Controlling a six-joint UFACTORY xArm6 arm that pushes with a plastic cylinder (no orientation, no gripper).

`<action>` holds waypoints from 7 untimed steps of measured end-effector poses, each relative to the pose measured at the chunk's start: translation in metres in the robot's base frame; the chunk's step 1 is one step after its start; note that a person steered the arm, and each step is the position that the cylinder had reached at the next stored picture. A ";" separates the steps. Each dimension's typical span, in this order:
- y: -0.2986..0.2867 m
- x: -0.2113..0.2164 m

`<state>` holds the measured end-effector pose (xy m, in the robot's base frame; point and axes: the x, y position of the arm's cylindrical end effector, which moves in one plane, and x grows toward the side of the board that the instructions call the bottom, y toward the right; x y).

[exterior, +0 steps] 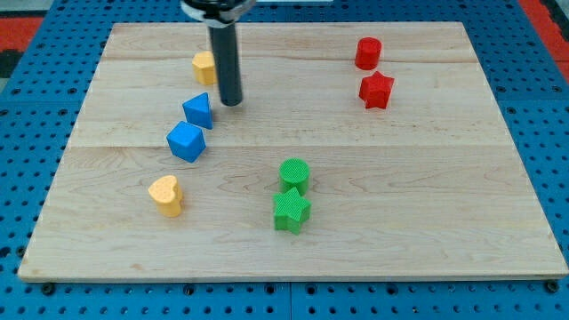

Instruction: Push the yellow hexagon to the top center of the board

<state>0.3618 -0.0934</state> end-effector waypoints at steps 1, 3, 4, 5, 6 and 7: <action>-0.036 -0.025; -0.047 -0.078; 0.000 -0.106; 0.066 -0.108; 0.026 -0.100; 0.009 -0.125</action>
